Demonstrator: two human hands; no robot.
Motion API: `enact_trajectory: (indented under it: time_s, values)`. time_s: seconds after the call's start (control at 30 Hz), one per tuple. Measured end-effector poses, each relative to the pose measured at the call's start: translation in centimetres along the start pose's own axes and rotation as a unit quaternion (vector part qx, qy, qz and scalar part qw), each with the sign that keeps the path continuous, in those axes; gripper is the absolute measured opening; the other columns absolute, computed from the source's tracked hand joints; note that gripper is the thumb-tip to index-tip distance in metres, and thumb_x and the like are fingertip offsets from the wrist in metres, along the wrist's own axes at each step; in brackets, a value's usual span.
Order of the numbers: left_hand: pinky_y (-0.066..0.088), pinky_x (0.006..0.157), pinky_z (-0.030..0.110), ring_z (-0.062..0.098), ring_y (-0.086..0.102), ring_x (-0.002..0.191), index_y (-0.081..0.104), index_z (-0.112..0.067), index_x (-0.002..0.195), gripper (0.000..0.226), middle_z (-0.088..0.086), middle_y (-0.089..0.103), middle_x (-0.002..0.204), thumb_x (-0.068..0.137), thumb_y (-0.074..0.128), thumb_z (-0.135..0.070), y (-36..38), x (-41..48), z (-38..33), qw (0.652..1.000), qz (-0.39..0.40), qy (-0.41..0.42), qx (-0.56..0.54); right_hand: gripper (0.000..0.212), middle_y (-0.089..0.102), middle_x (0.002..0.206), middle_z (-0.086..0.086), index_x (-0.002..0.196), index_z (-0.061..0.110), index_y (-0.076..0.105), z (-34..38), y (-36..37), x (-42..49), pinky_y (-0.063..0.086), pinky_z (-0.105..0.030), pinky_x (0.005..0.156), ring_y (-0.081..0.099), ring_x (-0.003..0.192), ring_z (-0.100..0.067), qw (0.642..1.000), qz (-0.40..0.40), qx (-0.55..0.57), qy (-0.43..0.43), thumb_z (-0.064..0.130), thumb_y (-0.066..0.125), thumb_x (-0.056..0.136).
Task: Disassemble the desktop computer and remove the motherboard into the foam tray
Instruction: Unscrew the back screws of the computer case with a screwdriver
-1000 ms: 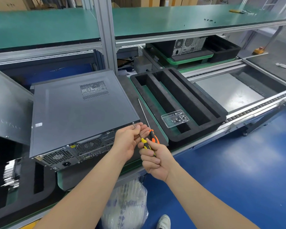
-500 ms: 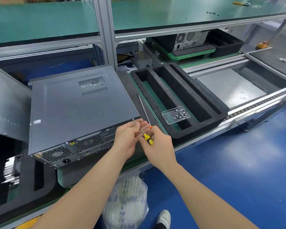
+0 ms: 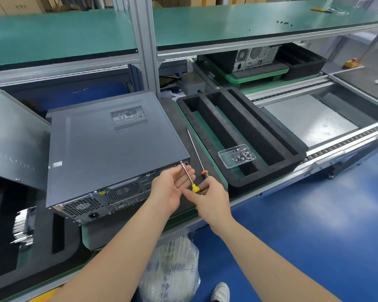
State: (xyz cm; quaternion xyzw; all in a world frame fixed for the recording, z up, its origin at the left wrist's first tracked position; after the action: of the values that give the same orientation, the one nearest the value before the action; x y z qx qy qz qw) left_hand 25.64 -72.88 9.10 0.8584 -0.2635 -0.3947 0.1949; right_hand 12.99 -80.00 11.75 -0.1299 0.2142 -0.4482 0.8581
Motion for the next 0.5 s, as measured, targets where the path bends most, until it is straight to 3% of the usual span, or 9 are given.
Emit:
enact_trajectory:
  time_s: [0.1,0.2,0.33,0.5]
  values:
    - [0.063,0.068,0.031,0.027,0.078,0.095,0.07,0.003,0.114,0.021,0.016,0.078,0.105,0.097,0.068,-0.008,0.04,-0.02,0.0,1.0,0.005,0.007,0.011,0.037,0.066,0.075,-0.001,0.089,0.018,0.06,-0.1,0.16,-0.24,0.054,-0.042,0.067,0.06,0.066,-0.02,1.0,0.012,0.023,0.015,0.047,0.081,0.079]
    - [0.063,0.07,0.03,0.027,0.078,0.095,0.069,0.005,0.118,0.026,0.017,0.078,0.104,0.093,0.07,-0.001,0.01,0.02,-0.11,1.0,0.003,0.024,0.019,0.026,0.061,0.066,0.0,0.086,0.012,0.069,-0.27,0.65,-0.54,0.052,-0.04,0.057,0.055,0.055,-0.018,0.993,0.04,0.103,0.042,0.038,0.07,0.086]
    - [0.063,0.069,0.031,0.028,0.078,0.093,0.069,0.004,0.117,0.023,0.017,0.078,0.102,0.094,0.069,0.002,0.3,-0.15,0.19,1.0,-0.003,0.023,0.022,0.022,0.059,0.067,-0.002,0.085,0.008,0.072,-0.34,0.59,-0.89,0.047,-0.031,0.05,0.052,0.057,-0.017,0.991,0.046,0.115,0.044,0.026,0.063,0.092]
    - [0.064,0.065,0.034,0.027,0.079,0.089,0.07,0.001,0.108,0.019,0.016,0.079,0.1,0.099,0.067,-0.015,0.5,-0.28,0.29,0.999,-0.025,0.02,-0.017,0.018,0.059,0.067,0.0,0.086,0.011,0.073,-0.41,0.31,-0.9,0.047,-0.029,0.05,0.051,0.058,-0.017,0.99,0.042,0.126,0.052,0.023,0.063,0.095]
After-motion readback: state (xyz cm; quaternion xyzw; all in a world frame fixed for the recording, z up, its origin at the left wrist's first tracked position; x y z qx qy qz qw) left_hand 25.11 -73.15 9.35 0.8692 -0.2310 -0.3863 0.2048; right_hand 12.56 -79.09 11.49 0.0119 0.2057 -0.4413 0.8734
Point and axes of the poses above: each hand's wrist, its own x-axis towards the middle knuckle, its own y-axis out of the palm, z = x × y, the point moved 10 cm from there along x, towards the middle knuckle
